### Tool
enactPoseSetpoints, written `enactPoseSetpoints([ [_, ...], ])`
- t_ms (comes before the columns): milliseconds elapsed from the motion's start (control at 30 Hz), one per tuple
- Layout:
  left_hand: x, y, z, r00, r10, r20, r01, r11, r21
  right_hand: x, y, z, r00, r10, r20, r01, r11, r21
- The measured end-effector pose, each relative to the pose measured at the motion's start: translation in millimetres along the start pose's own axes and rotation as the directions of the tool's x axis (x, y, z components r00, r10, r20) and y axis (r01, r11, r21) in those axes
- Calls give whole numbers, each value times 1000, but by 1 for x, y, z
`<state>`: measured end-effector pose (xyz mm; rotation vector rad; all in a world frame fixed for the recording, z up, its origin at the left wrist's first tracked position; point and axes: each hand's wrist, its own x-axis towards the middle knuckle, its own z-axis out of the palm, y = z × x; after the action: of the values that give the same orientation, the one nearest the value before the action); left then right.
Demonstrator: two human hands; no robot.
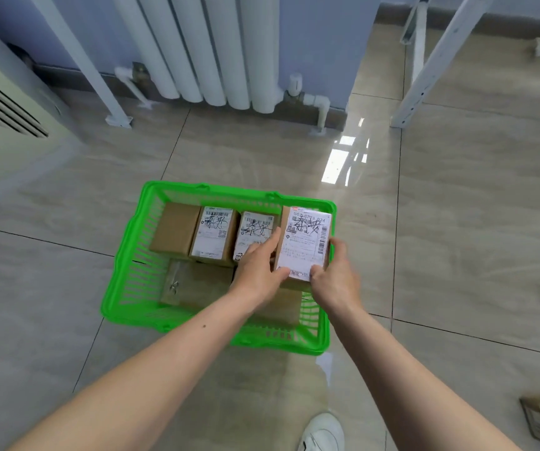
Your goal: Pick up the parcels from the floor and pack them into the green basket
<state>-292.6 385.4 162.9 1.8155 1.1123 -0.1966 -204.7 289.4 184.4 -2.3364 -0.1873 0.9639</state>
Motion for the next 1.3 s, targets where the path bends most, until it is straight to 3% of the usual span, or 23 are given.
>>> enactPoseSetpoints([
  [333,76,-66,36,977,209,-40,-199,964,174,55,39,81,987,-153,-51,140,971,-194],
  [967,100,-88,59,893,389,-225,-271,866,419,90,66,109,933,-343,-106,284,887,-363],
  [1067,100,-90,61,870,428,-243,-290,845,450,87,69,113,912,-390,-124,300,843,-446],
  [1167,98,-88,63,857,453,-245,-302,828,473,84,69,111,884,-456,-103,307,733,-607],
  [1300,97,-85,64,858,452,-246,-291,820,493,84,68,105,879,-473,-65,320,685,-655],
])
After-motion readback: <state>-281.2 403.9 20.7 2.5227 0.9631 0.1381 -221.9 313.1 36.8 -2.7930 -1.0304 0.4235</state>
